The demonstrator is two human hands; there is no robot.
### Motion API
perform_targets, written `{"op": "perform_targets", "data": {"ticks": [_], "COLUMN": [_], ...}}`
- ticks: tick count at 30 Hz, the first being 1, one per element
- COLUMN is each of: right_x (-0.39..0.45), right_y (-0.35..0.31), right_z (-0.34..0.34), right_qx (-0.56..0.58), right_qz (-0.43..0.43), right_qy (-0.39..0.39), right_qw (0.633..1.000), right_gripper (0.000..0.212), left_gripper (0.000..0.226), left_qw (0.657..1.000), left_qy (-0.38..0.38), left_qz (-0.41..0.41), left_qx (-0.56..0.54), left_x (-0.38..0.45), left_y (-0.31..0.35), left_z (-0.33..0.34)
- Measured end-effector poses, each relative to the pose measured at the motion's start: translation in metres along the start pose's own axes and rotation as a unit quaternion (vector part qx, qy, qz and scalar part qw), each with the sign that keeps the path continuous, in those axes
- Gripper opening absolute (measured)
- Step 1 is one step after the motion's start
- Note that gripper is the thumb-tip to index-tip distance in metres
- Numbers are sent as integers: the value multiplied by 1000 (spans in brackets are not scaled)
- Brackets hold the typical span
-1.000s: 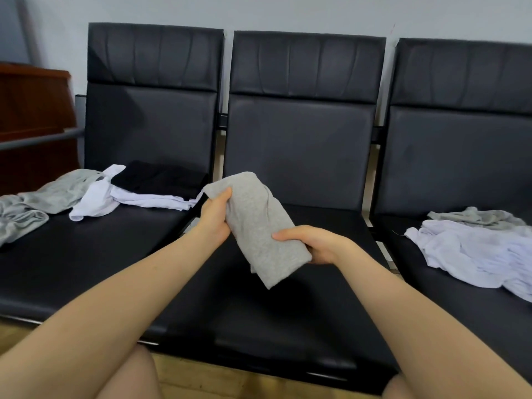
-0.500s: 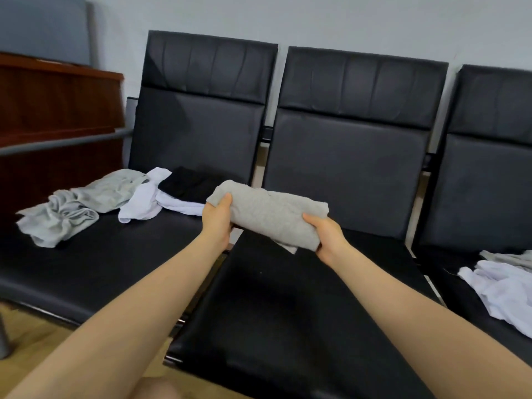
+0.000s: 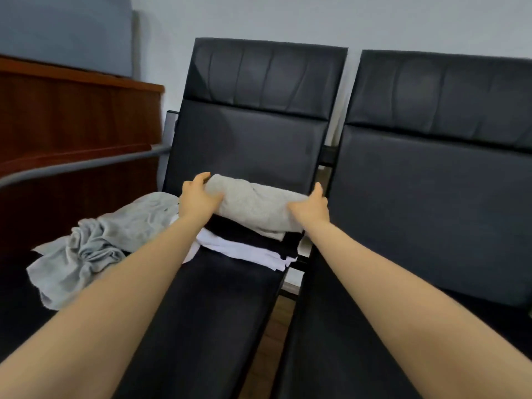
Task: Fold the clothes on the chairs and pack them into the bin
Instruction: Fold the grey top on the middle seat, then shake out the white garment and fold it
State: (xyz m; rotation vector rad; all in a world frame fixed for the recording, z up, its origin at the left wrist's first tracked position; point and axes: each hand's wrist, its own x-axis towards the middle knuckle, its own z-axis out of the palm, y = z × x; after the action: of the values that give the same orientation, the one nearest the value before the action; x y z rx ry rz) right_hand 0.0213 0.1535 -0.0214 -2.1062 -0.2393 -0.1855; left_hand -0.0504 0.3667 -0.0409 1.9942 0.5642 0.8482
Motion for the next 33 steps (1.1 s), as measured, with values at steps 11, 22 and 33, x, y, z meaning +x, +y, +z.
{"op": "perform_targets", "data": {"ticks": [11,22,33], "right_x": [1,-15,-64], "right_y": [35,30,0], "right_z": [66,56,63], "right_qx": [-237,-270,-333], "right_qz": [-188,-146,-210], "right_qy": [-121,-176,22], "right_qw": [945,935,919], "right_gripper": [40,43,34], "left_gripper": [54,35,33], "left_qw": [956,939,988], "left_qy": [84,-27,-36], "left_qz": [60,32,-26], "left_qx": [275,340,147], "left_x": [-6,-25,-128], "left_y": [-116,-141,-101], "left_z": [-10,-48,-105]}}
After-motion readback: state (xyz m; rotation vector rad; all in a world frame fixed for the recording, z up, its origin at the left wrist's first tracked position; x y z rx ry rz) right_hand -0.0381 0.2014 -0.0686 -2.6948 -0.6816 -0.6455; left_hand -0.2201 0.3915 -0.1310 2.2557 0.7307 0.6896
